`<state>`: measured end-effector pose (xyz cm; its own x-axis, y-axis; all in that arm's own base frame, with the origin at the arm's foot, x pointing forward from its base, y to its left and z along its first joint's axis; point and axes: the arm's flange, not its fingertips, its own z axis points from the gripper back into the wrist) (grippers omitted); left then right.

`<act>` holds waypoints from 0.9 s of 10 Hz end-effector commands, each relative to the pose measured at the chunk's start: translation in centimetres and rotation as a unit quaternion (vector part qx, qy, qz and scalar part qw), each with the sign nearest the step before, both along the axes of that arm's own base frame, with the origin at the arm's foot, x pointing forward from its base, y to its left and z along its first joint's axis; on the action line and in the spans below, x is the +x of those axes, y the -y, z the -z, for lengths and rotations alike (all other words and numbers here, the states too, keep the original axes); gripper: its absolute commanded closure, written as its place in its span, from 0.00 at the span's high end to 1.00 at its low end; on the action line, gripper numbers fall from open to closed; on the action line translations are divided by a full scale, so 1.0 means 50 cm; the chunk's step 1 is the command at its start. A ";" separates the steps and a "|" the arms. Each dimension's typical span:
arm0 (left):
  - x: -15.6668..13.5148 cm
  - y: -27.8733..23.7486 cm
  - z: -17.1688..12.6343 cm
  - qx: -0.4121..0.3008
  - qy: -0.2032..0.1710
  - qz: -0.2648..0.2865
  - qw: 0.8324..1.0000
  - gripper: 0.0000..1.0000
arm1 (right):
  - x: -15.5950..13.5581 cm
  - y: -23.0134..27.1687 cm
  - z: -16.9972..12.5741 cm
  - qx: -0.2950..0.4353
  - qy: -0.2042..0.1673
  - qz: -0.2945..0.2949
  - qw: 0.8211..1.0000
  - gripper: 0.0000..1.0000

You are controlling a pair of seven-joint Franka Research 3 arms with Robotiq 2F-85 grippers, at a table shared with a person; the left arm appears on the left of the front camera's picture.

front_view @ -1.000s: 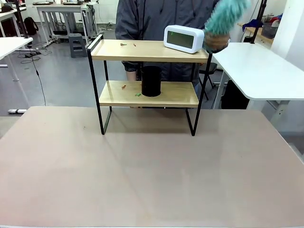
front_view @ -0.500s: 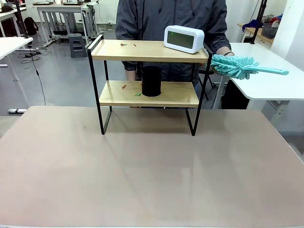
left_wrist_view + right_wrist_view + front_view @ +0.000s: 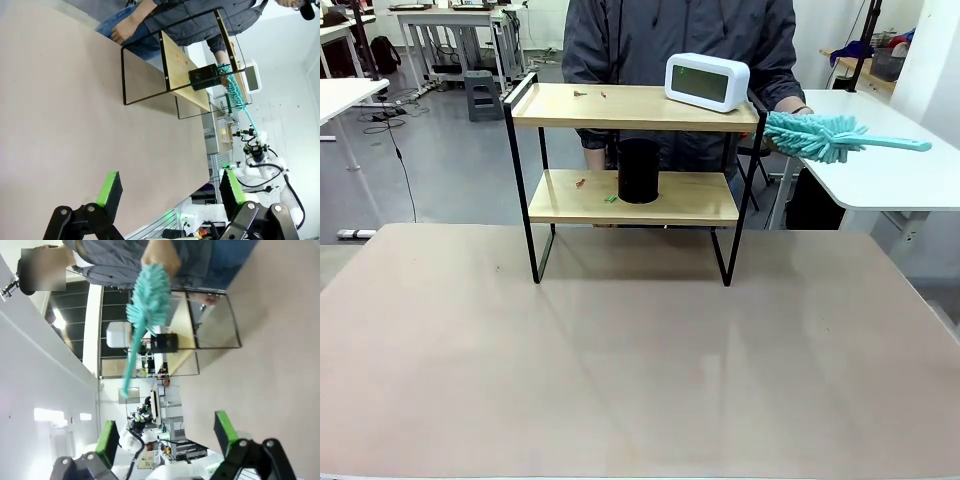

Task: Clean the shelf.
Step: Pick up the Duster from the human.

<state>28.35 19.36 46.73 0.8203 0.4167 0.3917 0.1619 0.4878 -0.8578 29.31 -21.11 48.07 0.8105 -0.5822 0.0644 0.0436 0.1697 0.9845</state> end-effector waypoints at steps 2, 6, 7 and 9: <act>0.000 0.000 -0.001 -0.003 0.015 0.003 1.000 1.00 | 0.209 -0.088 -0.084 -0.002 -0.068 0.003 0.998 1.00; 0.000 0.000 -0.001 -0.003 0.015 0.003 1.000 1.00 | 0.341 -0.228 -0.059 0.027 -0.118 -0.064 0.991 1.00; 0.000 0.000 -0.001 -0.003 0.015 0.003 1.000 1.00 | 0.356 -0.250 -0.051 0.027 -0.116 -0.074 0.990 1.00; 0.000 0.000 -0.001 -0.003 0.015 0.003 1.000 1.00 | 0.370 -0.276 -0.043 0.036 -0.112 -0.072 0.990 1.00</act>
<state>28.22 19.40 46.73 0.8214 0.4159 0.3902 0.1618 0.4861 -0.8588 47.23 -7.69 49.34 0.8865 -0.4374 -0.1513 0.2416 0.1587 0.9573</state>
